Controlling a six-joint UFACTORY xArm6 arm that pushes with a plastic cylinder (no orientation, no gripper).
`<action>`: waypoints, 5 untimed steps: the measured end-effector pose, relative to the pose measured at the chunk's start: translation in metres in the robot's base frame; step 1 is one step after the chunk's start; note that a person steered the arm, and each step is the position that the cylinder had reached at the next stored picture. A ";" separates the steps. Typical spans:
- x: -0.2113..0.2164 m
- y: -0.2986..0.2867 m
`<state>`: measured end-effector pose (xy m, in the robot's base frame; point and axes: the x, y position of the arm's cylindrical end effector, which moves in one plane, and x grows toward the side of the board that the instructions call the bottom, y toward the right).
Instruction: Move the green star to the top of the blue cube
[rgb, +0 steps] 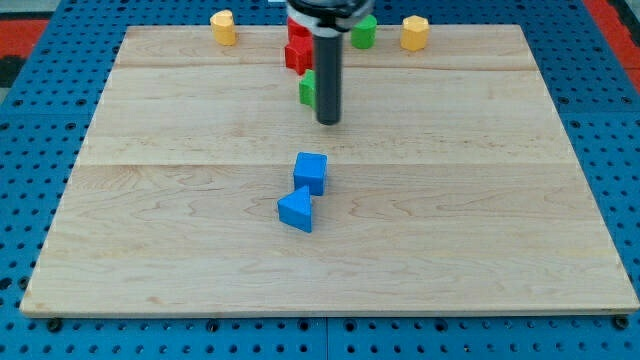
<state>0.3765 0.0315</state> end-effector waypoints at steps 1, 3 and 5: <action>-0.019 0.030; -0.040 -0.030; -0.034 -0.057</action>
<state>0.3426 -0.0254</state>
